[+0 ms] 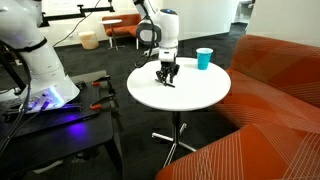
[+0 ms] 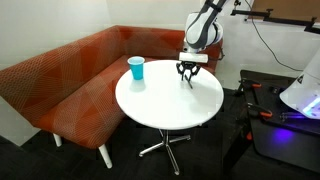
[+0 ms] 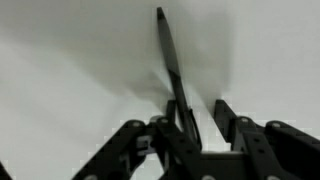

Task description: Put the pen in the blue cup

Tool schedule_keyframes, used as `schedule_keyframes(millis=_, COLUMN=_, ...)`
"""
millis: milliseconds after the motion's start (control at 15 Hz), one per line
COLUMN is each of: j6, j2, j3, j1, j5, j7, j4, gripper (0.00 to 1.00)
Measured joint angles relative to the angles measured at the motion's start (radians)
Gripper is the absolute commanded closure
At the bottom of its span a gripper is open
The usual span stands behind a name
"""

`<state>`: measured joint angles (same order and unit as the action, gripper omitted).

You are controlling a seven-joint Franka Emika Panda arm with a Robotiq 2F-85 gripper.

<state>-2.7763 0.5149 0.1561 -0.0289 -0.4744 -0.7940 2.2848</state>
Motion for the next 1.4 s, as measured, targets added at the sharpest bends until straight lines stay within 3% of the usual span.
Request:
schedule_keyframes(millis=133, j6=0.000, j2=-0.008, j3=0.000, j1=-0.004, j5=0.003, j7=0.000, j4=0.009, gripper=0.99)
schedule_keyframes(millis=667, j6=-0.005, j2=-0.063, j3=-0.005, j1=-0.022, j5=0.015, j7=-0.002, j4=0.062, gripper=0.97)
schedule_keyframes(millis=867, j6=0.018, j2=-0.132, j3=-0.038, j1=0.009, j5=-0.018, j7=0.003, j4=0.074, gripper=0.97)
schedule_keyframes(millis=1133, j6=0.165, j2=-0.248, j3=-0.112, j1=0.119, j5=-0.188, j7=0.121, j4=0.064, gripper=0.97)
schedule_keyframes(millis=1400, j6=0.407, j2=-0.313, j3=-0.103, j1=0.188, j5=-0.363, j7=0.317, j4=0.019, gripper=0.97)
